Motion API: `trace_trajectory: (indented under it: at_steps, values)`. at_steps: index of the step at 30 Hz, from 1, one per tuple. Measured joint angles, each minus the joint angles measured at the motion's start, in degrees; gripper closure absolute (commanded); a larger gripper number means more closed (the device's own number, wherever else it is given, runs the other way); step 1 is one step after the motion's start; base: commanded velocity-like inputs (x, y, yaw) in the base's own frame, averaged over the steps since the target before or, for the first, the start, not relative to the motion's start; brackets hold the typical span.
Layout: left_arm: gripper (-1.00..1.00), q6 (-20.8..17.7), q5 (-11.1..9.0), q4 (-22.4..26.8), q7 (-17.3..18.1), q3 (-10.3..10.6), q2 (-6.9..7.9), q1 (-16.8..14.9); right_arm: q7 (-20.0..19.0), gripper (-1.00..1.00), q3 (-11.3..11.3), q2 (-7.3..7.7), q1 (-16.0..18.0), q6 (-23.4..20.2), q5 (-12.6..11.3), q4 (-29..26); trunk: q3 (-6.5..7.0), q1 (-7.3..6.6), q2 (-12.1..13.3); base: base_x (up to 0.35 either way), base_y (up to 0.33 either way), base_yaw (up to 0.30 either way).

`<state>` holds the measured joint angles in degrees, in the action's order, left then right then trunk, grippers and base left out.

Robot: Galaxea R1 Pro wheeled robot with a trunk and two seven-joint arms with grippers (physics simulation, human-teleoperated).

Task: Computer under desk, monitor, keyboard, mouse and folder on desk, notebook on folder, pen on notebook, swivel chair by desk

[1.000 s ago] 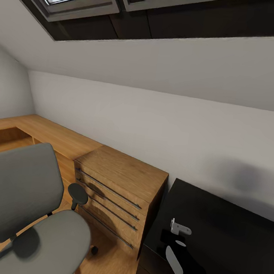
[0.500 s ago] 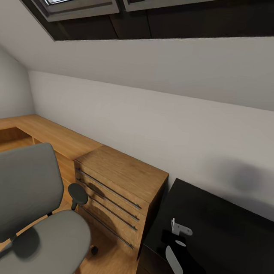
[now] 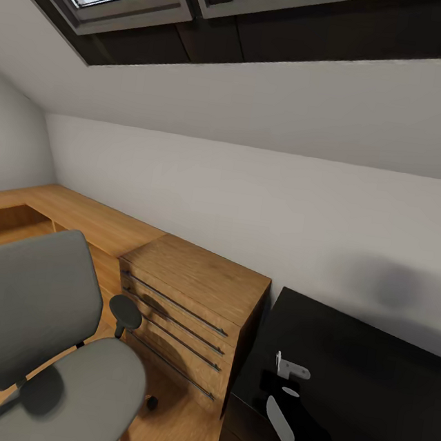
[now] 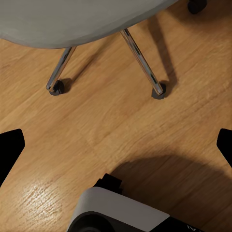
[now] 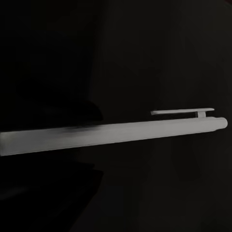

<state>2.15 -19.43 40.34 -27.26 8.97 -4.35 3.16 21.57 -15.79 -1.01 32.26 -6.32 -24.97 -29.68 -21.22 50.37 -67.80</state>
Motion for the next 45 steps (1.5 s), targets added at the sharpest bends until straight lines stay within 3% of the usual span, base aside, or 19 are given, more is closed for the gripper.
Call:
trace_trajectory:
  at_steps: [13, 23, 45]
  values:
    - [-1.0, 0.0, 0.0, 0.0, 0.0, 0.0, 0.0, 0.0, 0.2, 1.0, 0.0, -0.03, 0.0, 0.1, -0.1, 0.0, 0.0, 0.0, 0.0, 0.0, 0.0, 0.0]
    - [-1.0, 0.0, 0.0, 0.0, 0.0, 0.0, 0.0, 0.0, 3.9, 1.0, -0.2, -0.13, 0.0, 0.2, -0.7, -0.1, 0.0, 0.0, 0.0, 0.0, 0.0, 0.0]
    - [-1.0, 0.0, 0.0, 0.0, 0.0, 0.0, 0.0, 0.0, 4.4, 1.0, -0.3, -0.13, 0.0, 0.1, -0.8, -0.1, 0.0, 0.0, 0.0, 0.0, 0.0, 0.0]
